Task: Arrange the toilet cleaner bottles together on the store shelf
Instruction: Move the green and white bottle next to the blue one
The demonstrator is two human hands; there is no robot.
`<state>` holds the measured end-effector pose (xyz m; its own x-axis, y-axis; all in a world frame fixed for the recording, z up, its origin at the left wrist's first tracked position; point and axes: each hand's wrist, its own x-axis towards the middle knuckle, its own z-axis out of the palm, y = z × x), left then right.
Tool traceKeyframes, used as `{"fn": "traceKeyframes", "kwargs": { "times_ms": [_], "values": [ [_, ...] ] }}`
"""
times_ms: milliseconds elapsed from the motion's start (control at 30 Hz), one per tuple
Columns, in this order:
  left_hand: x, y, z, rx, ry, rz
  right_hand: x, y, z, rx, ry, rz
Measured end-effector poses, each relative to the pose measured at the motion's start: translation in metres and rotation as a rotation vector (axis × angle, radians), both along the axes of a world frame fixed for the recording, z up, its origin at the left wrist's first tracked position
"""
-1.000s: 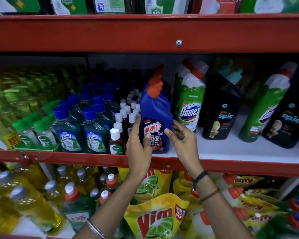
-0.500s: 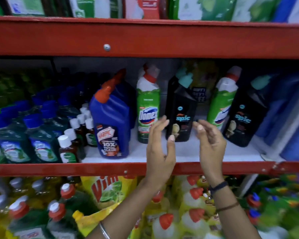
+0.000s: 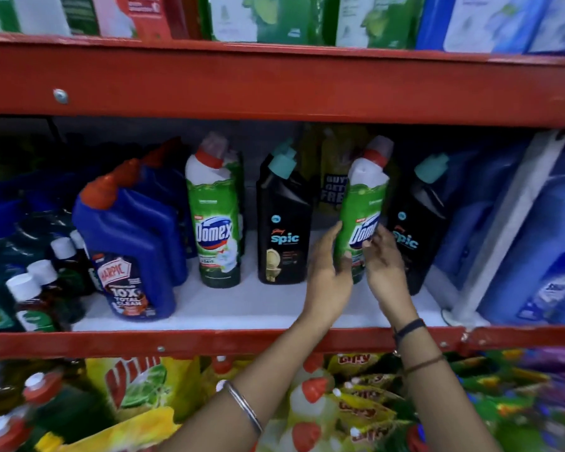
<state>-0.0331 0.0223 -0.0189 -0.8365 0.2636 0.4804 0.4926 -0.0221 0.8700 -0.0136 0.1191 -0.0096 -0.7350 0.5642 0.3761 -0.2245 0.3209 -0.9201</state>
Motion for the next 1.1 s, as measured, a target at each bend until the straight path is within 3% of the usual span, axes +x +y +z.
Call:
{"fn": "traceKeyframes", "kwargs": {
  "times_ms": [367, 700, 1100],
  "values": [
    [0.001, 0.010, 0.000, 0.084, -0.051, 0.033, 0.009, 0.001, -0.011, 0.096, 0.119, -0.207],
    [0.017, -0.022, 0.003, 0.038, 0.014, 0.070, 0.035, -0.014, -0.002, 0.003, 0.153, -0.094],
    [0.037, -0.136, 0.014, 0.080, 0.116, 0.261, 0.044, -0.122, 0.016, -0.015, 0.180, 0.039]
  ]
}}
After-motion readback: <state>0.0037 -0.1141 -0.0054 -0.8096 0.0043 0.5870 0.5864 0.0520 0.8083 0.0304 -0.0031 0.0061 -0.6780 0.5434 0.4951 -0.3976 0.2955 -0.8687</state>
